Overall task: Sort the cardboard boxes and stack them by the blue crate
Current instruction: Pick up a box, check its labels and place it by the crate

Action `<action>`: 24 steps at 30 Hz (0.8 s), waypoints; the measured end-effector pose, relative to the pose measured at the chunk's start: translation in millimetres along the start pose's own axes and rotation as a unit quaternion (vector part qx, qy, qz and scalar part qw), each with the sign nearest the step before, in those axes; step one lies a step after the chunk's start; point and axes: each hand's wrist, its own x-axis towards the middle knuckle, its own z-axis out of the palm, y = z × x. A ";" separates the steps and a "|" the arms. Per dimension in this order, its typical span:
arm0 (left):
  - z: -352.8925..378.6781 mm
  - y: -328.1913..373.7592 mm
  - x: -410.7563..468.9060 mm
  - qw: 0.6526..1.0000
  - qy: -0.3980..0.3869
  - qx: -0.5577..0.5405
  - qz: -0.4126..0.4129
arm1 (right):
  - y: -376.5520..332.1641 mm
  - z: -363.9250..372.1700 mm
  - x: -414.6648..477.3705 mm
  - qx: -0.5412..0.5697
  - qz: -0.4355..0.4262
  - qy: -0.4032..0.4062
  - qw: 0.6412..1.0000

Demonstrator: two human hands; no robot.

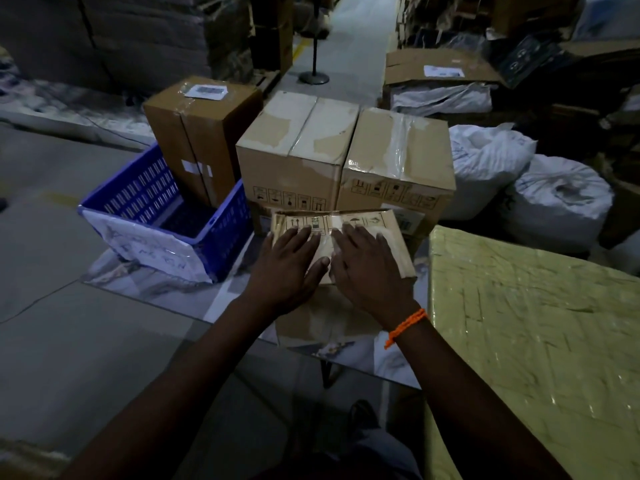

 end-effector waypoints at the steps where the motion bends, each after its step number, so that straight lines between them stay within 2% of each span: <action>1: 0.7 0.1 -0.3 1.000 0.002 0.001 0.001 | -0.8 -0.5 0.0 -0.003 0.001 -0.005 1.000; 7: -3.5 2.5 -8.8 0.999 0.025 0.008 0.023 | 0.5 -8.3 -12.3 0.005 -0.029 0.002 1.000; 11: -4.6 4.3 -33.1 0.992 0.088 0.001 0.087 | 14.3 -4.0 -39.4 0.035 -0.037 0.089 0.995; 14: 3.5 1.1 -47.7 0.989 0.088 -0.027 0.117 | 25.8 -0.2 -63.4 0.000 -0.035 0.107 0.994; 21: 13.6 -3.4 -46.0 0.990 0.077 -0.062 0.105 | 21.0 2.8 -70.8 -0.018 -0.016 0.107 0.994; 24: 19.9 -3.6 -51.3 0.983 0.115 -0.085 0.116 | 24.1 2.3 -74.9 0.019 -0.032 0.141 0.989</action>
